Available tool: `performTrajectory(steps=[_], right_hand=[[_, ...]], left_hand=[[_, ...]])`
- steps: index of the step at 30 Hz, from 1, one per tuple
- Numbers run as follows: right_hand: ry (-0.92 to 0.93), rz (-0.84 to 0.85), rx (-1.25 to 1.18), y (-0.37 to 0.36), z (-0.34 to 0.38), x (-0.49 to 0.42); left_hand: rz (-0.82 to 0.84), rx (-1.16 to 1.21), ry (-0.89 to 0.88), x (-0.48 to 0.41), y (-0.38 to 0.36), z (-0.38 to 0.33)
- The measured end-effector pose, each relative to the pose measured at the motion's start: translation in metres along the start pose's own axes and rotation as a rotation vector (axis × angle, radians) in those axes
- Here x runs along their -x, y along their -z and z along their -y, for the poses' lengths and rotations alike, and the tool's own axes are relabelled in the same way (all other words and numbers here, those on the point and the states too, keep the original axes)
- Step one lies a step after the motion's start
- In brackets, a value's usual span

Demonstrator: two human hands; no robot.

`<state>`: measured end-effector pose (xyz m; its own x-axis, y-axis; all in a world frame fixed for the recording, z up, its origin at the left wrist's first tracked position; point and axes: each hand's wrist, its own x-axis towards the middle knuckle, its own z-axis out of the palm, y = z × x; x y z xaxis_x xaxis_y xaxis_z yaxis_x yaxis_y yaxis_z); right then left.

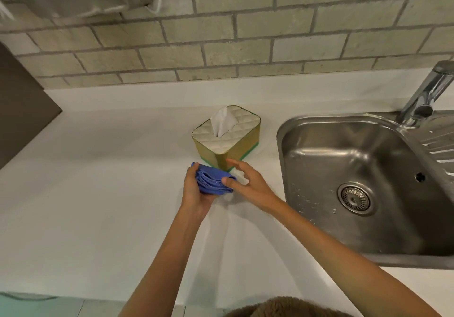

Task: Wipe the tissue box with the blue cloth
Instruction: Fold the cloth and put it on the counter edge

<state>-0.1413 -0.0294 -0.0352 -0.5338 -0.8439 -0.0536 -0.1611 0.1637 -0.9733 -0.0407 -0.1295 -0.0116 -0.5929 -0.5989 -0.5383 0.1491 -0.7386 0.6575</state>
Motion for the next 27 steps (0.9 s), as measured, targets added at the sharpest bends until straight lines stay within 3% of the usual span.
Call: performTrajectory(steps=[6, 10, 18, 21, 27], right_hand=[[0.147, 0.026, 0.173, 0.010, 0.009, 0.018], [0.141, 0.019, 0.256, 0.018, 0.017, 0.029], [0.034, 0.046, 0.172, 0.013, 0.035, 0.045], [0.013, -0.030, 0.098, 0.009, 0.038, 0.050], [-0.074, -0.348, -0.115, 0.014, 0.034, 0.065]], left_hand=[[0.207, 0.043, 0.137, 0.019, 0.000, 0.000], [0.275, -0.020, 0.227, 0.027, 0.003, -0.003], [0.304, -0.448, 0.189, 0.043, 0.025, 0.001], [0.386, -0.535, 0.173, 0.048, 0.031, 0.000], [0.356, -0.672, 0.001, 0.048, 0.044, 0.006]])
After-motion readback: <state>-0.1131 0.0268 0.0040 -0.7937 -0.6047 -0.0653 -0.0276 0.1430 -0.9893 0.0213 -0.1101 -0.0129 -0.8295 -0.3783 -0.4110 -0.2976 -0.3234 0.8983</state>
